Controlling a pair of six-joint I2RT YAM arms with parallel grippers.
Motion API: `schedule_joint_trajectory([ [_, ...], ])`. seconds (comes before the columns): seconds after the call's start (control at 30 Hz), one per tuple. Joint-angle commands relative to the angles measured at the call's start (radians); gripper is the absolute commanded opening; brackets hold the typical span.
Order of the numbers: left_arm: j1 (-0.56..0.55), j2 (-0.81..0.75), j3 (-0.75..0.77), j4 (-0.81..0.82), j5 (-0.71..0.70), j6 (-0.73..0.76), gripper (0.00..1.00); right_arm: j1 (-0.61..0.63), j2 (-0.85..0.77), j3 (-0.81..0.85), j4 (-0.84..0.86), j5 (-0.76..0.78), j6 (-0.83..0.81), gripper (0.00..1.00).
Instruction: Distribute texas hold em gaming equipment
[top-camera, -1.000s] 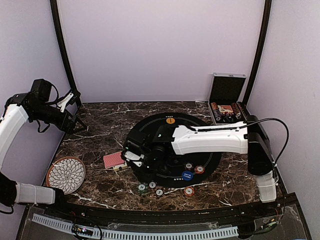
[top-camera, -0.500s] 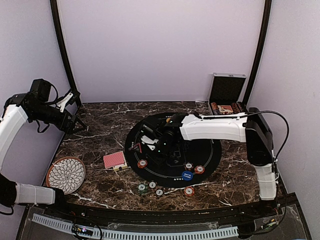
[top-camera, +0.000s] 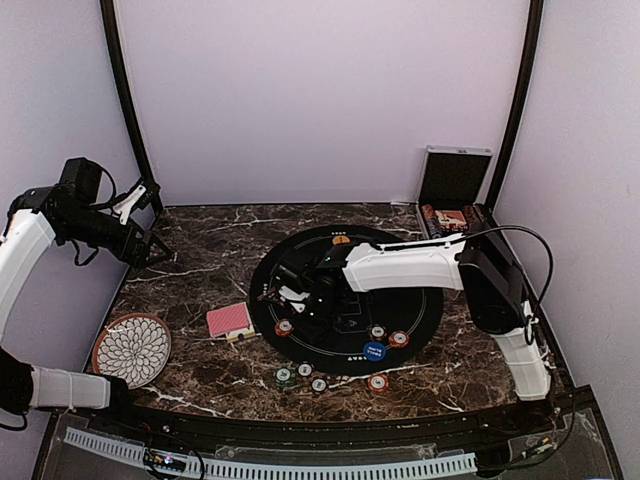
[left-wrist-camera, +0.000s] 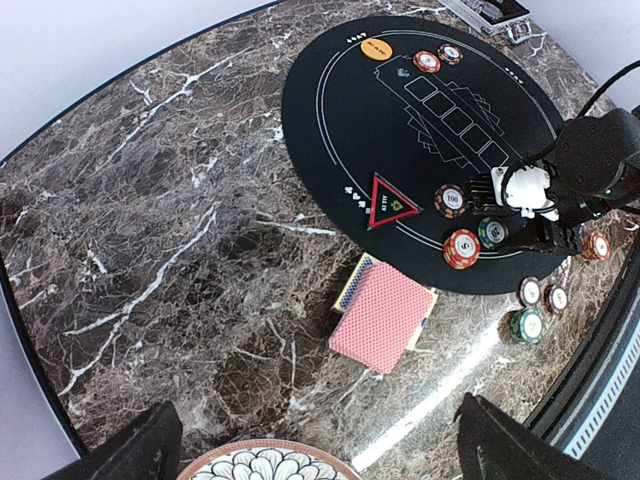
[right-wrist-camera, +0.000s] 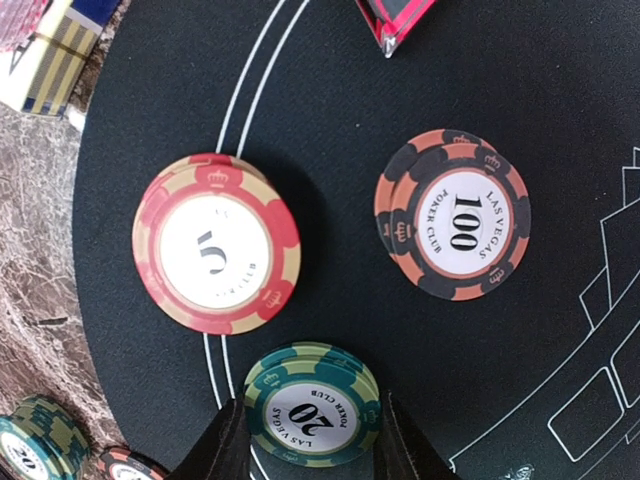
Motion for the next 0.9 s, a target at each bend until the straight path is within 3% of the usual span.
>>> schedule_joint_trajectory([
  [0.0,0.004,-0.017,-0.007,-0.011,0.002,0.015,0.99,-0.006,0.023,0.04,0.027,0.013,0.012,0.14],
  [0.17,0.004,-0.018,-0.007,-0.012,-0.001,0.02,0.99,-0.005,0.02,0.034,0.033,0.058,0.02,0.24],
  [0.27,0.003,-0.018,-0.008,-0.013,0.0,0.019,0.99,-0.005,0.015,0.038,0.038,0.059,0.026,0.36],
  [0.37,0.004,-0.019,-0.007,-0.016,0.003,0.019,0.99,-0.005,0.006,0.039,0.034,0.062,0.029,0.42],
  [0.87,0.004,-0.02,0.001,-0.023,0.009,0.019,0.99,-0.002,-0.146,0.018,-0.004,0.002,0.039,0.53],
])
